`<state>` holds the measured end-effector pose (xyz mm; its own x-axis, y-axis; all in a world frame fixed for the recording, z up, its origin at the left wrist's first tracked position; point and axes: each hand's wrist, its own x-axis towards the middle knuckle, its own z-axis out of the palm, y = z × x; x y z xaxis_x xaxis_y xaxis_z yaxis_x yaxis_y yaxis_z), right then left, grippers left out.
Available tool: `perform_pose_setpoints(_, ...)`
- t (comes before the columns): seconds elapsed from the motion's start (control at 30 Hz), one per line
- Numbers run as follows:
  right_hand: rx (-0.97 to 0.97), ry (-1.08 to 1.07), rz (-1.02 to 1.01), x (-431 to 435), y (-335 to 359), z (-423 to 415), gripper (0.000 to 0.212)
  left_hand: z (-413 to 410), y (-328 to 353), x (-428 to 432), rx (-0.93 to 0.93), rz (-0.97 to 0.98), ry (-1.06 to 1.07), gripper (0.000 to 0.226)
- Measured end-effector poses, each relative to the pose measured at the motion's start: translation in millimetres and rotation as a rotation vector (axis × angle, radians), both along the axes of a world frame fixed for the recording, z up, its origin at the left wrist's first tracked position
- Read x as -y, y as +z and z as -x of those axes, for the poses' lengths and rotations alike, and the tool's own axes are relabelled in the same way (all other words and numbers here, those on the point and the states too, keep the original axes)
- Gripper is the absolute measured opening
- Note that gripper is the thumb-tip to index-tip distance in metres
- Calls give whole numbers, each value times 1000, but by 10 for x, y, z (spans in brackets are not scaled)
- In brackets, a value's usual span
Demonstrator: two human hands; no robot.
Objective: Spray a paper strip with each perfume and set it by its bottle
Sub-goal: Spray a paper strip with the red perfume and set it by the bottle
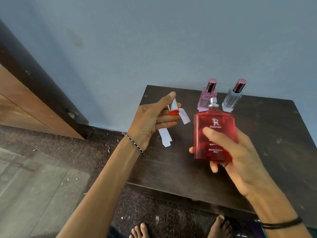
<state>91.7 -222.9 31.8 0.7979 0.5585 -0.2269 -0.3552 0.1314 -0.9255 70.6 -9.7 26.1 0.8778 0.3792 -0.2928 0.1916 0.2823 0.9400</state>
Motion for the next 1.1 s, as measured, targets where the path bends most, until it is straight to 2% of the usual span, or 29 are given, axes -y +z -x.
perform_pose_setpoints(0.1,120,35,144,-55,-20,35,40,-24,-5,23,10,-3,3,34)
perform_pose_setpoints(0.23,159,82,179,-99,-40,60,42,-47,-16,56,15,4,-10,34)
perform_pose_setpoints(0.4,158,109,200,-117,-74,60,41,-70,-49,105,-15,-5,20,48)
perform_pose_setpoints(0.47,148,95,198,-121,-84,54,48,-76,-60,130,-20,-22,24,44)
perform_pose_setpoints(0.6,144,27,162,-134,-119,39,72,-63,-54,183,17,-57,32,63)
perform_pose_setpoints(0.7,134,-12,137,-142,-137,38,82,-63,-14,190,24,-51,44,56)
perform_pose_setpoints(0.87,165,-57,144,-144,-143,43,77,-63,0,189,30,-93,26,44)
perform_pose_setpoints(1.0,173,-92,138,-168,-144,69,77,-75,-28,180,65,-105,27,58)
perform_pose_setpoints(1.1,145,-120,106,-188,-146,79,77,-87,-64,220,83,-118,31,49)
